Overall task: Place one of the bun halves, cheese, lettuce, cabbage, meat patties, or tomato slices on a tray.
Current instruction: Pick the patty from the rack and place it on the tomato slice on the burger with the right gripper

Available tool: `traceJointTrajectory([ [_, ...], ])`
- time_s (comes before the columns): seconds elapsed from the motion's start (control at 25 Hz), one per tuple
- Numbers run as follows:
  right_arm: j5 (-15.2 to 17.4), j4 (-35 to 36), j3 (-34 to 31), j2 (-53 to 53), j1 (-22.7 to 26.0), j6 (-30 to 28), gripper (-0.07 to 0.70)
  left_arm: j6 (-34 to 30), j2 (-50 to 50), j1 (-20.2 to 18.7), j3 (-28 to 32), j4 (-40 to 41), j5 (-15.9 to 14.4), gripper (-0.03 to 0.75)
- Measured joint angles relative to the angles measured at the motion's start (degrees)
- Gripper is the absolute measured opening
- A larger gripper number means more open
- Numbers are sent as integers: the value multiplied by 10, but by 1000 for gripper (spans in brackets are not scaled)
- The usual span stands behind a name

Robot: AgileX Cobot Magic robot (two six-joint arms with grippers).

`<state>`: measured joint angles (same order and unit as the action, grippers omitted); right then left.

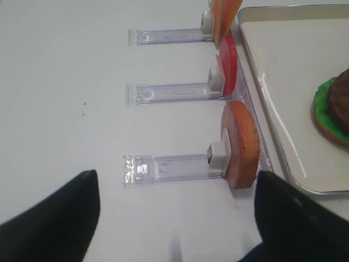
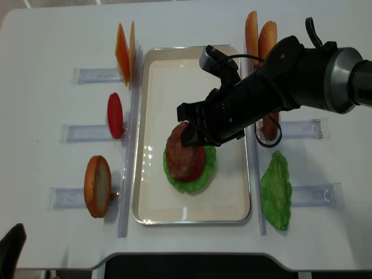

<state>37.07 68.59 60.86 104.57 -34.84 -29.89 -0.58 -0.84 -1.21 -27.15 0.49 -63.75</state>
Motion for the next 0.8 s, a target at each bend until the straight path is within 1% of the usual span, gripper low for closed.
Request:
traceJointTrajectory([
  [0.12, 0, 0, 0, 0, 0, 0, 109, 0, 0, 0, 0, 0, 0, 692],
  [0.2, 0, 0, 0, 0, 0, 0, 129, 0, 0, 0, 0, 0, 0, 692],
  [0.28, 0, 0, 0, 0, 0, 0, 174, 0, 0, 0, 0, 0, 0, 692],
  [0.48, 0, 0, 0, 0, 0, 0, 366, 0, 0, 0, 0, 0, 0, 692],
  [0.6, -1, -2, 0, 0, 0, 0, 449, 0, 0, 0, 0, 0, 0, 692],
  [0.68, -2, -2, 0, 0, 0, 0, 480, 0, 0, 0, 0, 0, 0, 692],
  [0.8, -2, -4, 0, 0, 0, 0, 498, 0, 0, 0, 0, 0, 0, 692],
])
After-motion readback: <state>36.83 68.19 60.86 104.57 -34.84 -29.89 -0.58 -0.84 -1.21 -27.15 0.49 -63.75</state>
